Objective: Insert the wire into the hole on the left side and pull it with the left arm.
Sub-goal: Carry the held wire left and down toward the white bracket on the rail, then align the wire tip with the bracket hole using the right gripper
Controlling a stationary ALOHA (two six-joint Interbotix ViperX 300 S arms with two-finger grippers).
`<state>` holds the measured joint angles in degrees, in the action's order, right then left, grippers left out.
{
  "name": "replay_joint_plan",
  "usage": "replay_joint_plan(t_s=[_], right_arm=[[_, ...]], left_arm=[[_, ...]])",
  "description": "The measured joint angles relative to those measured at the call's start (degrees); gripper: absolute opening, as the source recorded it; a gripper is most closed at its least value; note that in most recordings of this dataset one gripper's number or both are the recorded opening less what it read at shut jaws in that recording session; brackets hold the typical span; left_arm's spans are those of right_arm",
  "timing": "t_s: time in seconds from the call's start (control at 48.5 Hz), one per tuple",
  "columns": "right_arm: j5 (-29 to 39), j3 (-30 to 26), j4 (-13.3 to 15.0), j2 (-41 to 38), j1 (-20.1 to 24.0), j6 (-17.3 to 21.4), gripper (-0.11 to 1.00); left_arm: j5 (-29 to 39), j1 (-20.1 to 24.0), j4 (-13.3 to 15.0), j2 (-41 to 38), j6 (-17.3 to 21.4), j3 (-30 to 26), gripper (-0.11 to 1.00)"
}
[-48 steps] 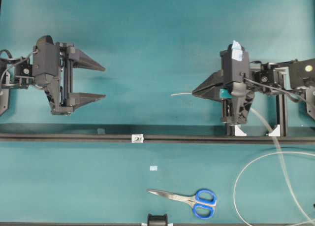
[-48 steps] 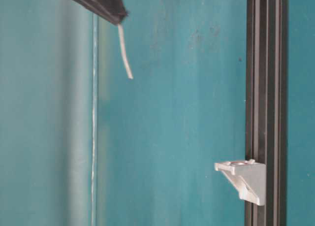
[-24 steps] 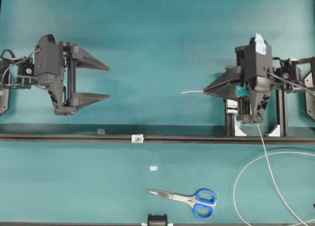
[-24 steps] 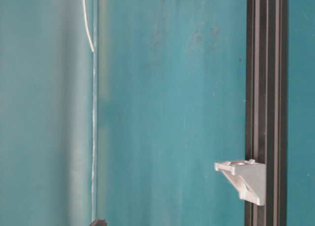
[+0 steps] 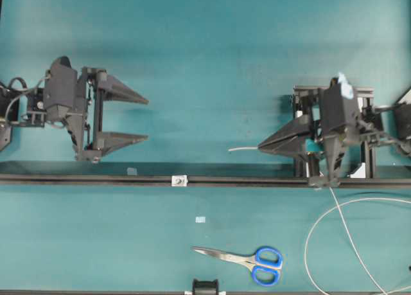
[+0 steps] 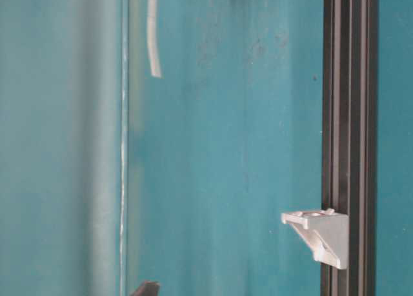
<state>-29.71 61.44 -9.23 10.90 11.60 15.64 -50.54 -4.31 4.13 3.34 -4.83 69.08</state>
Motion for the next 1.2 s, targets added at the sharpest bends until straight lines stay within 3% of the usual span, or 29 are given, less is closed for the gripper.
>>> replay_joint_plan(t_s=[0.144, 0.289, 0.454, 0.578, 0.743, 1.196], right_arm=[[-5.0, -1.6, -5.5, -4.8, 3.2, -7.0, 0.05], [-10.2, -2.4, -15.3, -8.3, 7.6, -15.2, 0.05], [-14.5, -4.0, -29.7, -12.0, 13.7, -23.3, 0.05], [-16.3, -6.4, -36.4, -15.4, 16.9, -26.5, 0.05], [-17.6, -8.9, -38.6, -20.1, 18.1, -27.0, 0.05], [-20.0, -9.2, -38.8, -22.7, 18.1, -26.9, 0.05]], left_arm=[[-3.6, -2.5, 0.1, -2.5, -0.1, 0.0, 0.72], [-6.9, -4.2, 0.3, -4.6, -0.1, 0.1, 0.72], [-9.3, -5.4, 0.6, -7.4, -0.2, -0.1, 0.72], [-10.8, -6.5, 0.7, -9.9, -0.2, -0.6, 0.72], [-14.1, -7.8, 0.6, -13.9, -0.2, -1.3, 0.72], [-18.4, -10.6, 0.7, -18.5, -0.2, -2.8, 0.71]])
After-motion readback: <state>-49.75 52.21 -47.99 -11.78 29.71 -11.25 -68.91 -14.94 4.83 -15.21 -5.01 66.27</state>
